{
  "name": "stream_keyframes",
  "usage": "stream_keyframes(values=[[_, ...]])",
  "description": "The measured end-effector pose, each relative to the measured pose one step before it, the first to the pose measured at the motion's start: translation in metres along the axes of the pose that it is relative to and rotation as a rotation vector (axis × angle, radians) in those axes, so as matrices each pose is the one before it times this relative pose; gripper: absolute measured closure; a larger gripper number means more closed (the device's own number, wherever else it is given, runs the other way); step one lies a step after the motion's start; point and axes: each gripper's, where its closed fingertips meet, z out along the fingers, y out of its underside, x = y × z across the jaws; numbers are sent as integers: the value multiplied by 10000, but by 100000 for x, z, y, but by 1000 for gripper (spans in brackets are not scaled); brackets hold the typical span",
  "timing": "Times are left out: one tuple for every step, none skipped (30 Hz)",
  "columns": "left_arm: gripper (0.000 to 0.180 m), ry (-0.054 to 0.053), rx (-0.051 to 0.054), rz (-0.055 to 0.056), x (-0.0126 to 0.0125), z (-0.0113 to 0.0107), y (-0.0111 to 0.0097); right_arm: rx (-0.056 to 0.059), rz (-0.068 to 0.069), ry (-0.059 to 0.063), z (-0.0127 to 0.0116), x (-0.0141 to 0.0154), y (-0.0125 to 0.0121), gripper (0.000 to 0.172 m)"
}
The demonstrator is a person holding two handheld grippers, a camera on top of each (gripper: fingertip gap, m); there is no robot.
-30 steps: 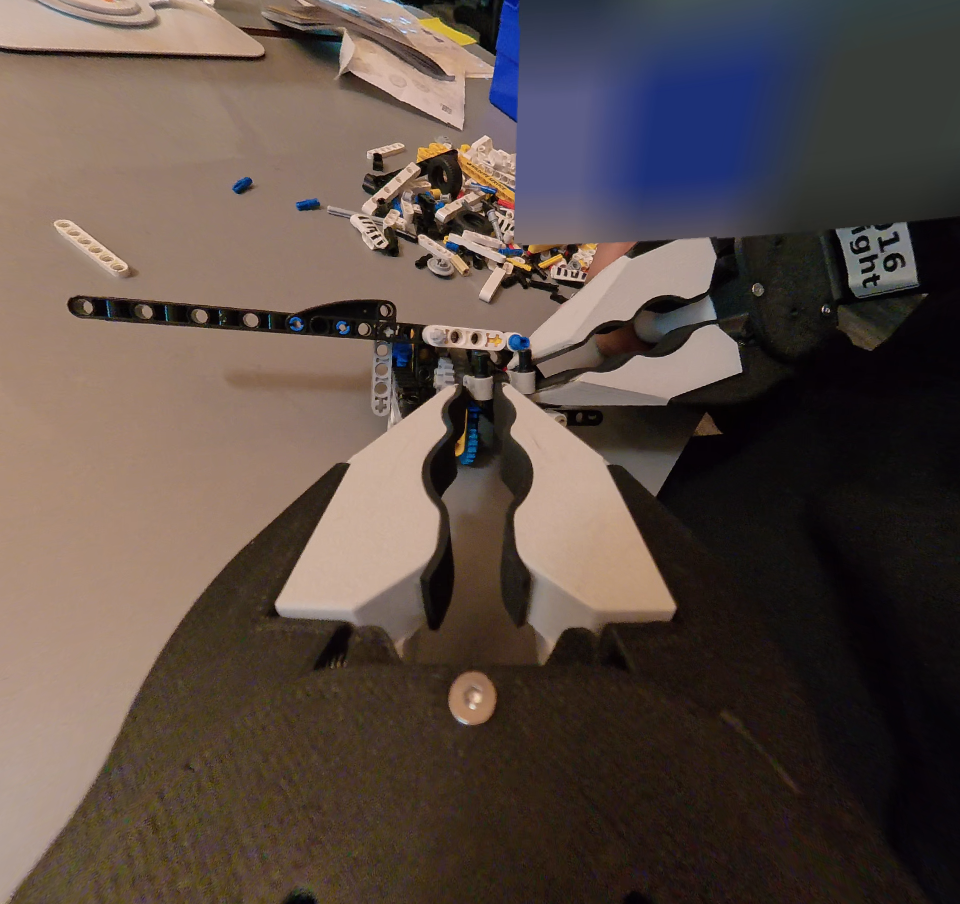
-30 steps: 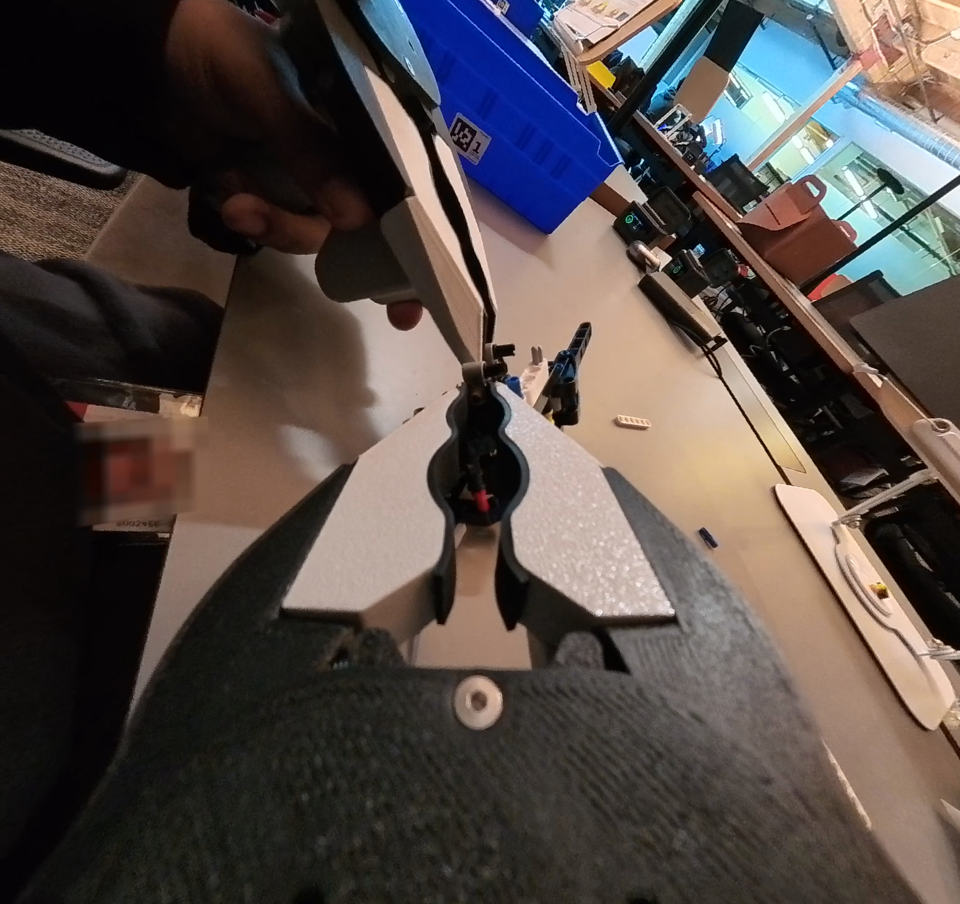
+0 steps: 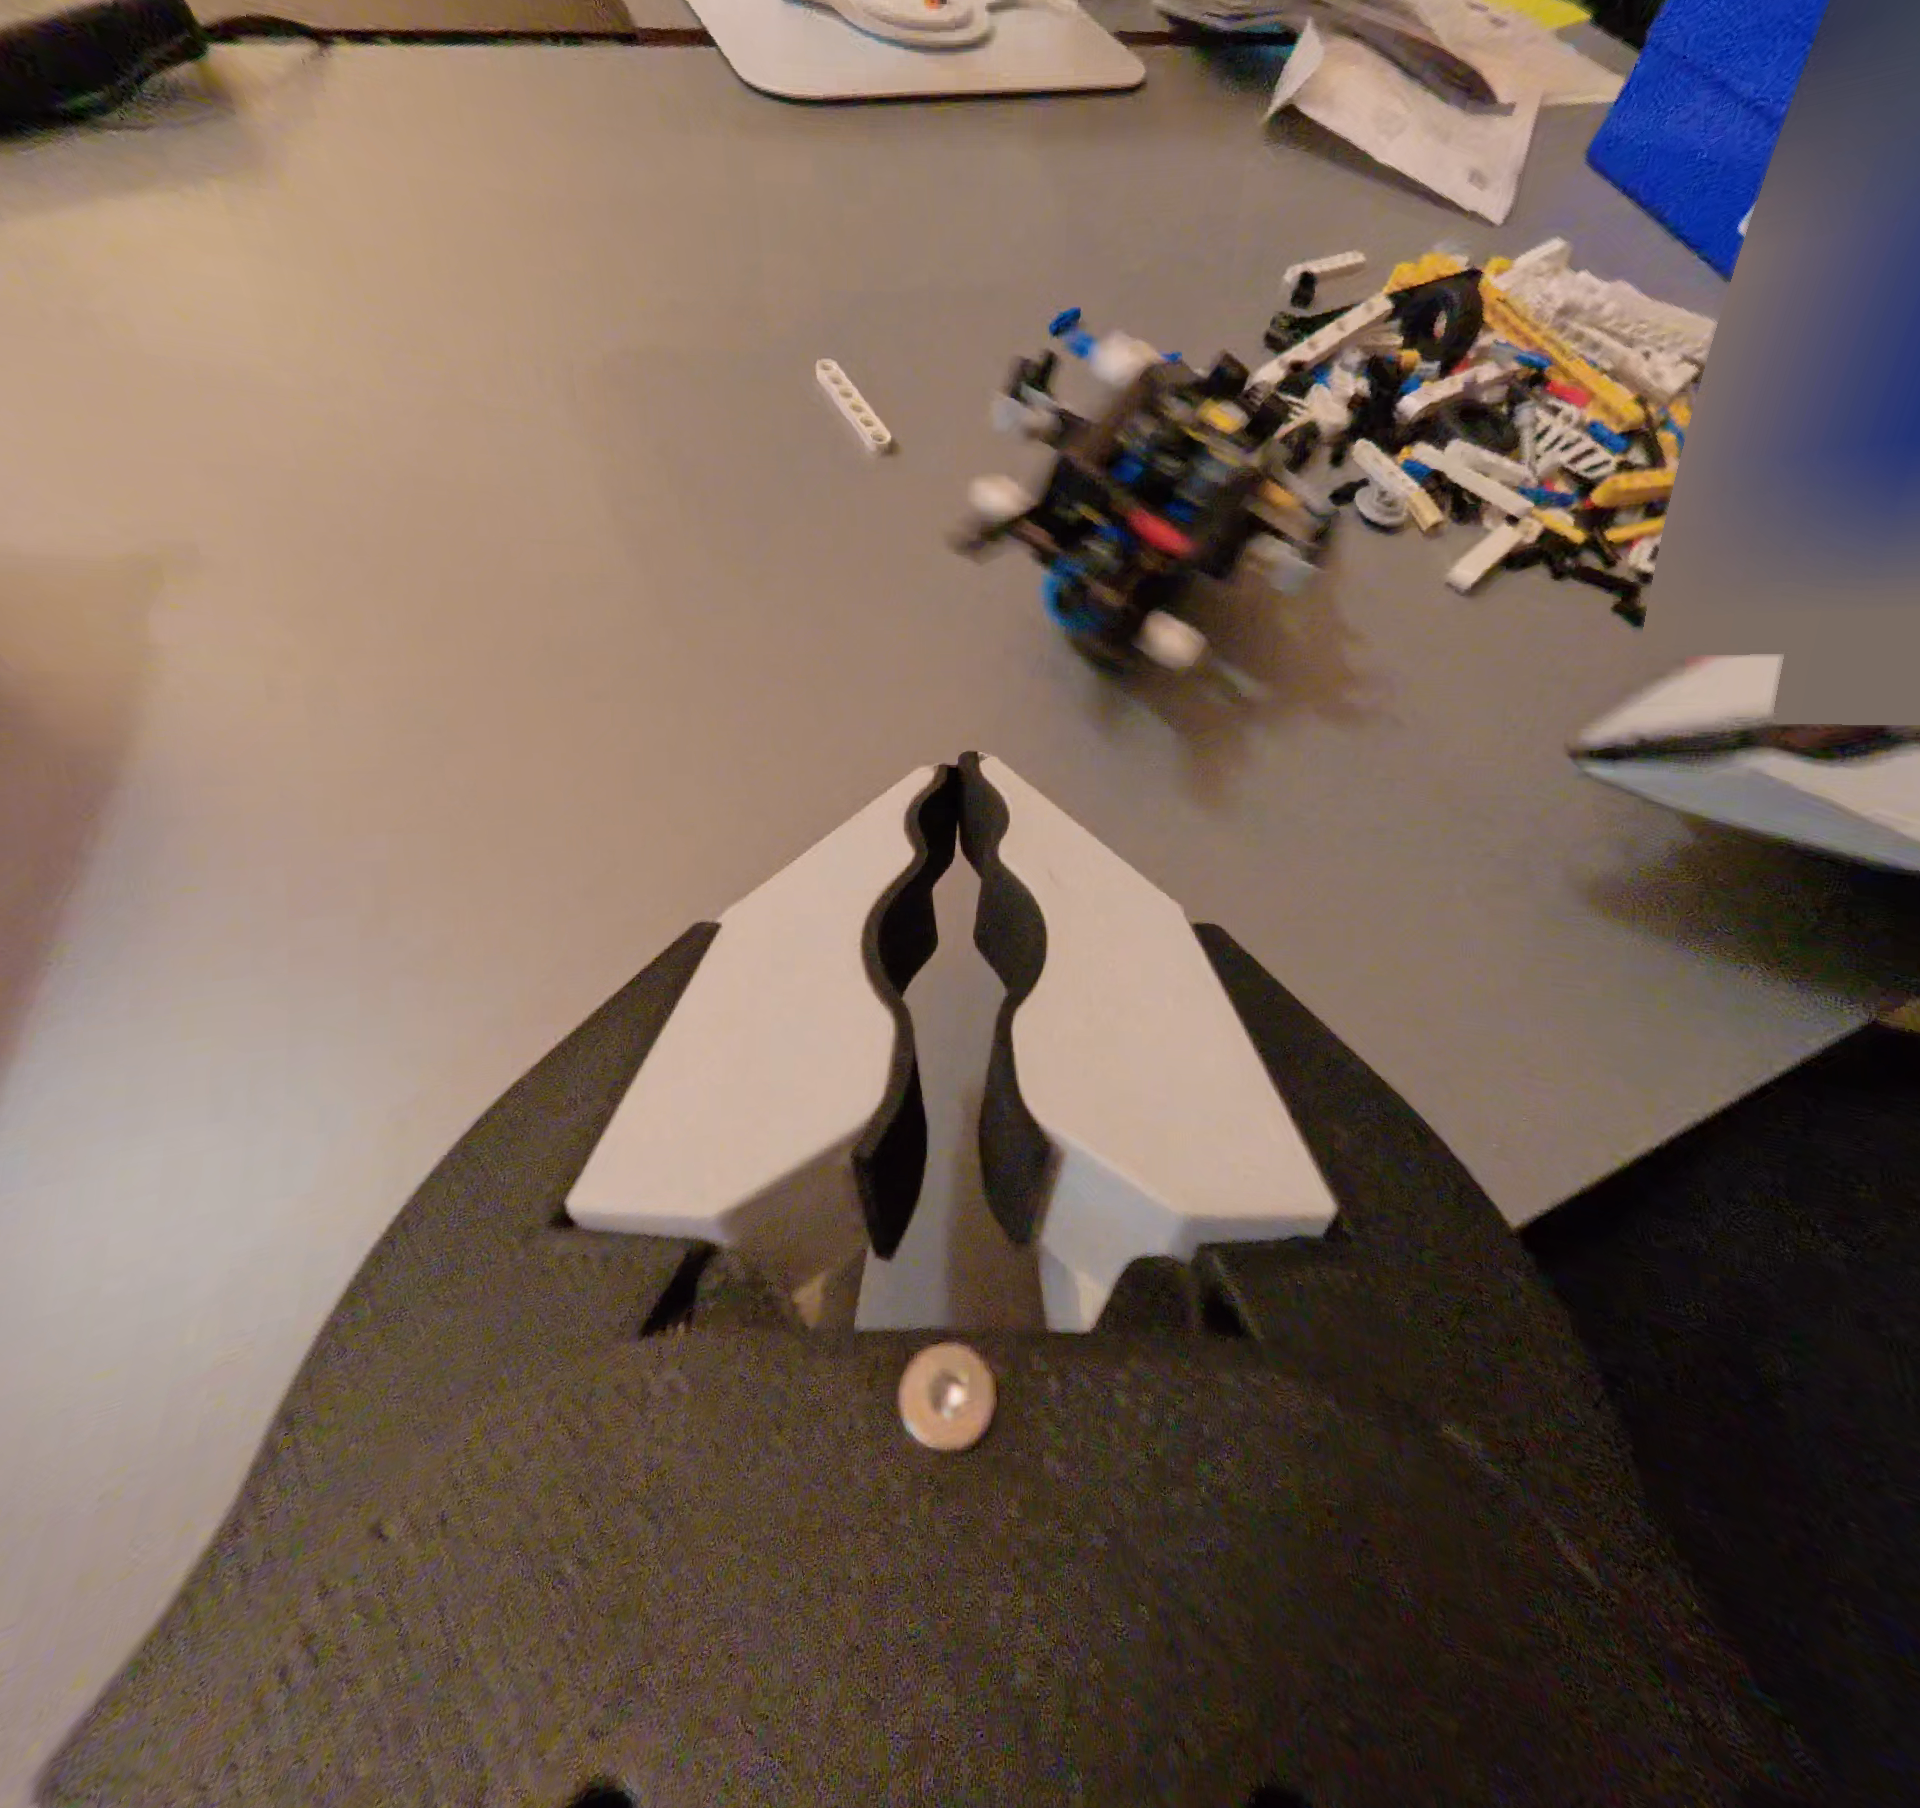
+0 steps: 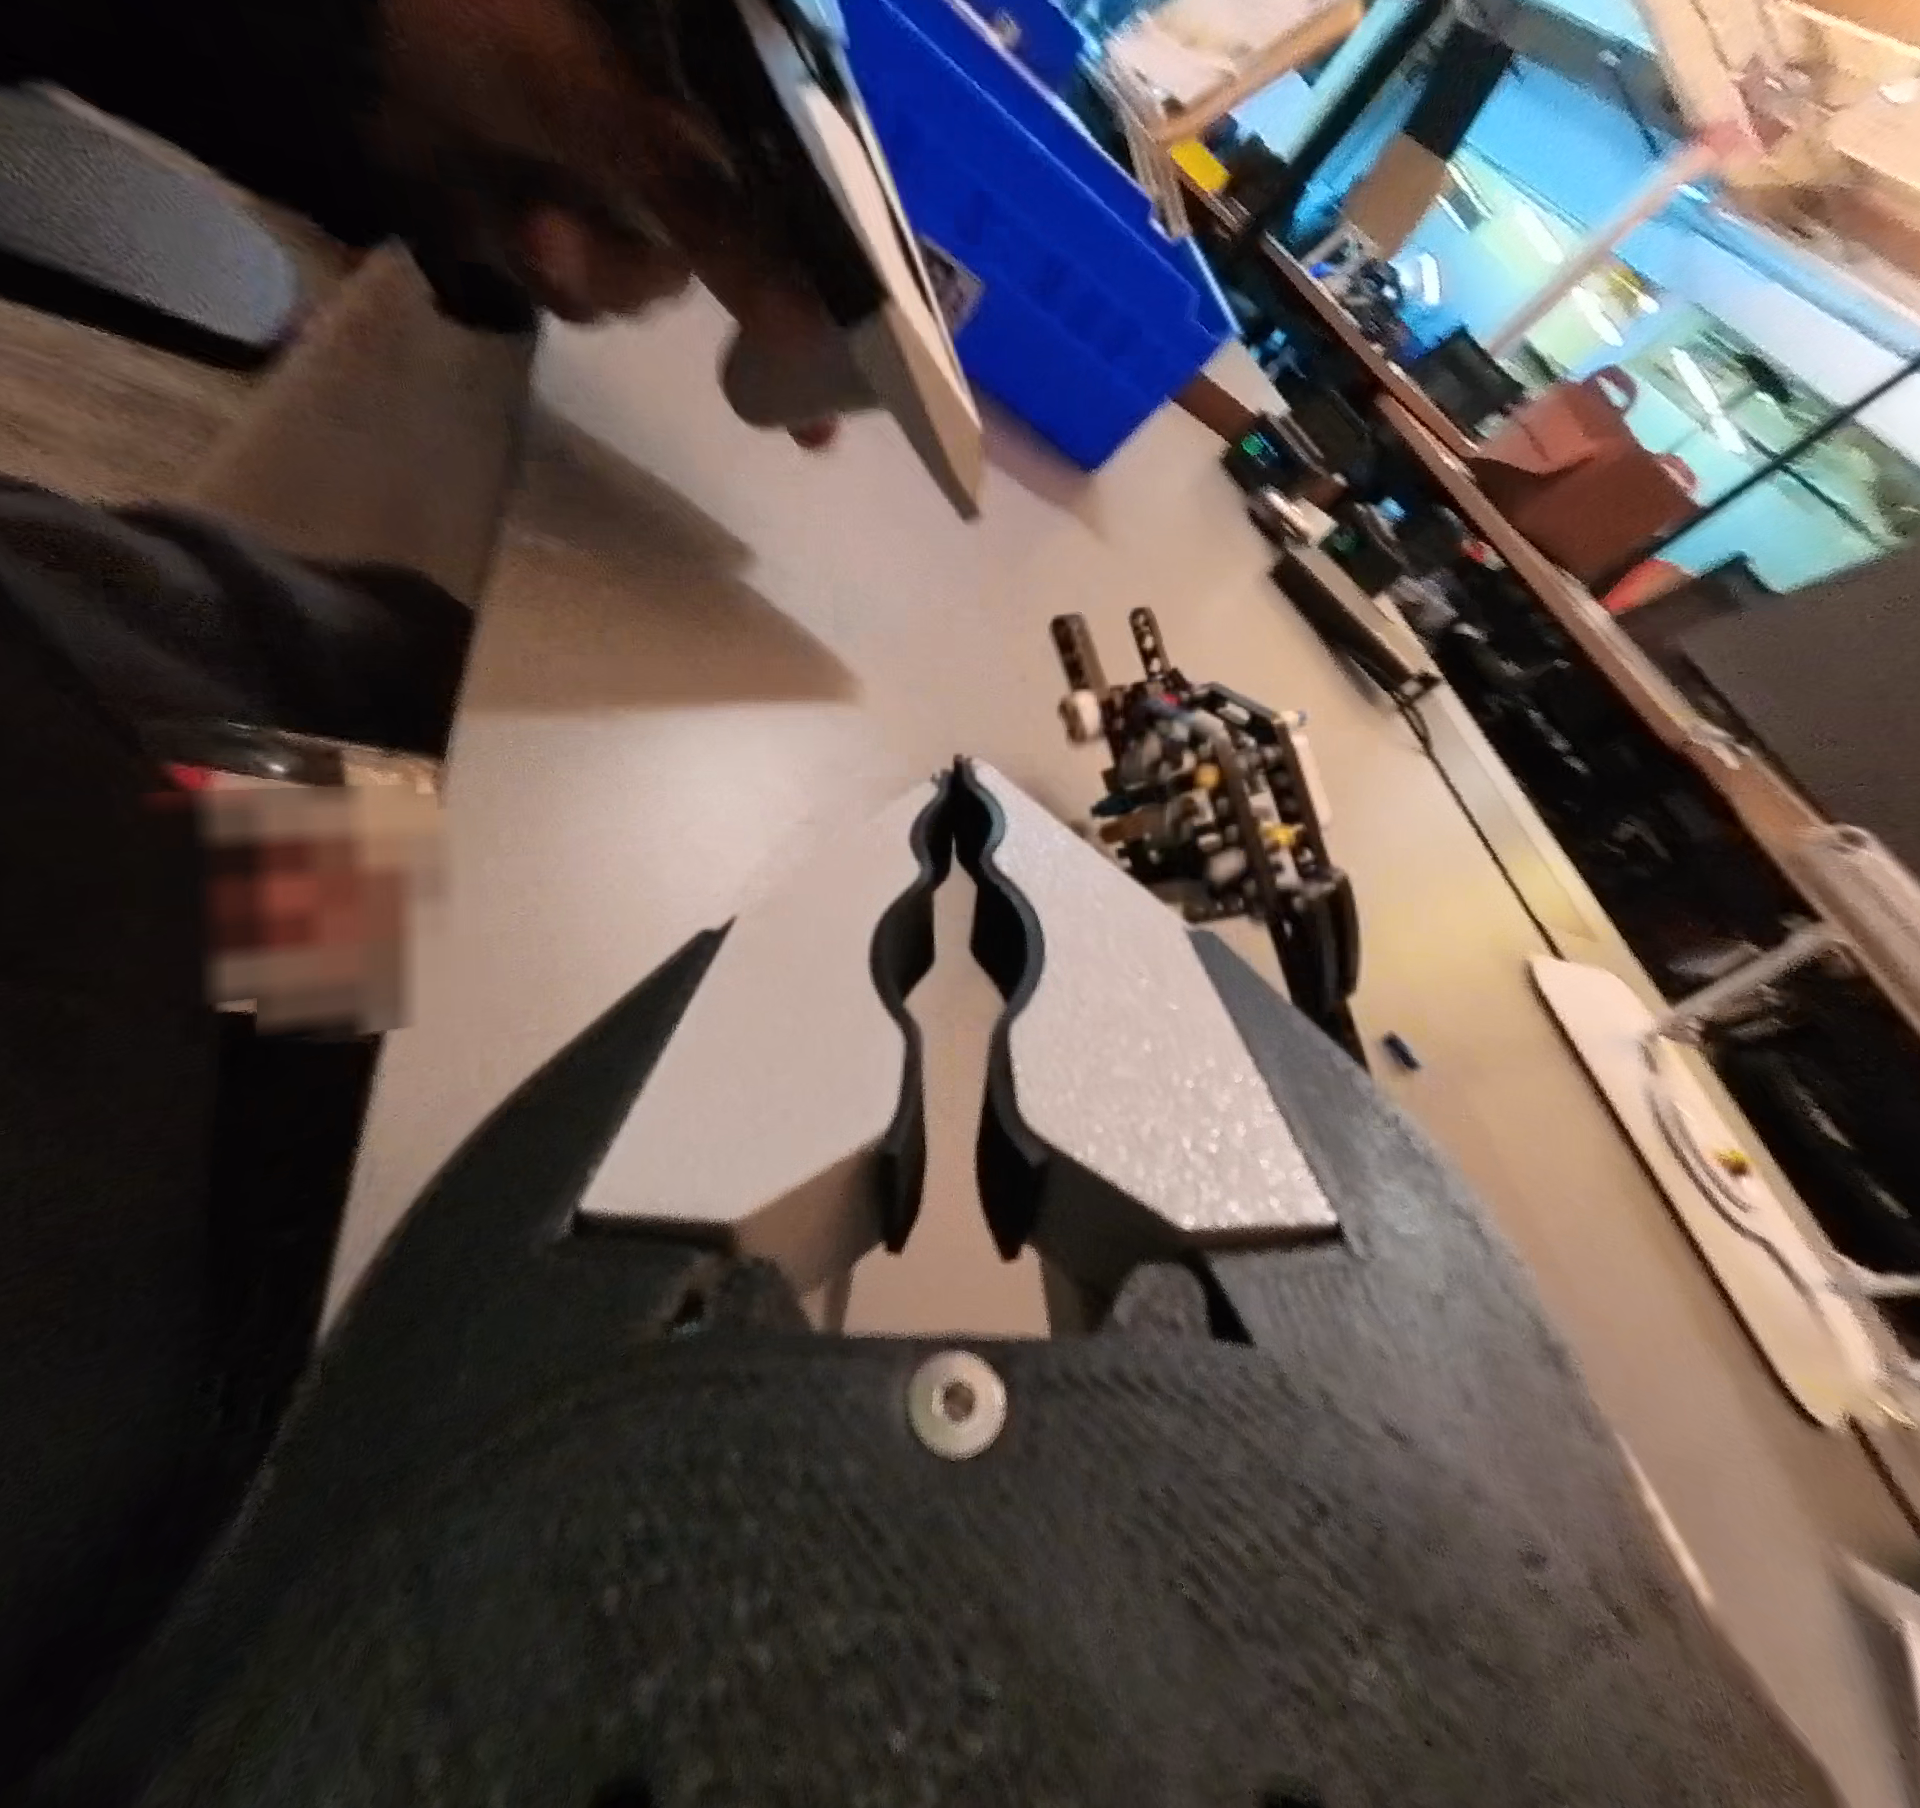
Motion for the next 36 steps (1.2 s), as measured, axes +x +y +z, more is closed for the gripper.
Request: stream_keyframes(values=[[180,-356,-307,810,-36,-357,236,-189,-86,128,160,129,284,172],[180,-244,-140,720,364,-1,93,-165,-52,-44,218,-99,198,172],[180,115,76,173,719,222,-121,42,0,-14,64,-17,-81,172],[180,66,63,24,398,358,-11,259,118,65,-119,199,-360,172],[180,16,134,13,114,361,-59,229,203,29,-172,246,-287,172],[180,112,206,-70,103,303,-204,154,227,29,-155,278,-169,172],[180,107,181,-117,27,259,-273,155,170,58,-129,276,-169,172],[180,96,83,-132,-4,208,-245,116,79,84,-92,224,-134,172],[180,90,79,-112,-16,89,-339,25,3,122,-17,178,-11,172],[180,22,263,-53,-79,-17,-576,-11,-99,108,33,65,19,172],[180,-73,153,-133,-215,-36,-417,-28,-200,60,58,-97,40,172],[180,-14,53,-196,-148,-15,-299,-83,-245,106,132,-74,110,172],[180,52,139,-195,-22,-11,-423,-128,-264,157,176,-25,169,172],[180,61,249,-186,50,41,-559,-130,-298,107,191,-135,160,172],[180,91,287,-176,130,172,-602,-130,-325,98,204,-187,157,172],[180,18,212,-277,20,412,-480,-134,-326,146,192,-111,162,172],[169,121,76,-421,180,691,-303,-137,-307,91,190,-159,171,172],[156,271,-43,-588,402,887,-183,-123,-263,31,151,-197,152,172],[145,402,-72,-720,618,989,-180,-83,-192,80,105,-76,105,172],[138,474,-54,-779,706,1002,-219,-33,-125,84,44,3,49,172],[135,421,-17,-772,561,987,-232,3,-55,36,-5,-3,-13,172],[133,363,-105,-576,380,950,-36,39,7,65,-46,91,-46,172],[132,-10,-308,-342,-204,952,318,70,45,87,-90,163,-89,172],[125,-246,-427,-62,-511,968,534,88,71,110,-122,209,-103,172],[119,-363,-435,101,-578,913,636,88,91,134,-149,279,-91,172],[121,-187,-364,151,-197,765,629,71,111,124,-149,281,-58,172],[134,-84,-240,90,40,555,543,58,128,113,-132,296,-36,172],[148,55,-33,21,252,253,293,59,136,108,-126,300,-41,172],[165,71,105,16,200,-48,95,60,132,111,-116,286,-44,172],[167,22,36,-4,-16,-245,152,56,117,118,-115,285,-50,172],[168,102,76,-147,-53,-477,43,37,100,119,-111,275,-24,172],[169,246,259,-331,36,-736,-230,8,97,140,-93,305,24,172],[170,411,314,-445,173,-868,-281,-13,101,146,-79,320,56,172],[170,469,278,-538,206,-951,-154,-24,119,154,-67,360,78,172],[171,381,258,-649,45,-1068,-95,-39,146,181,-48,424,94,172],[171,440,284,-567,136,-1200,-115,-53,172,195,-38,476,126,172]])
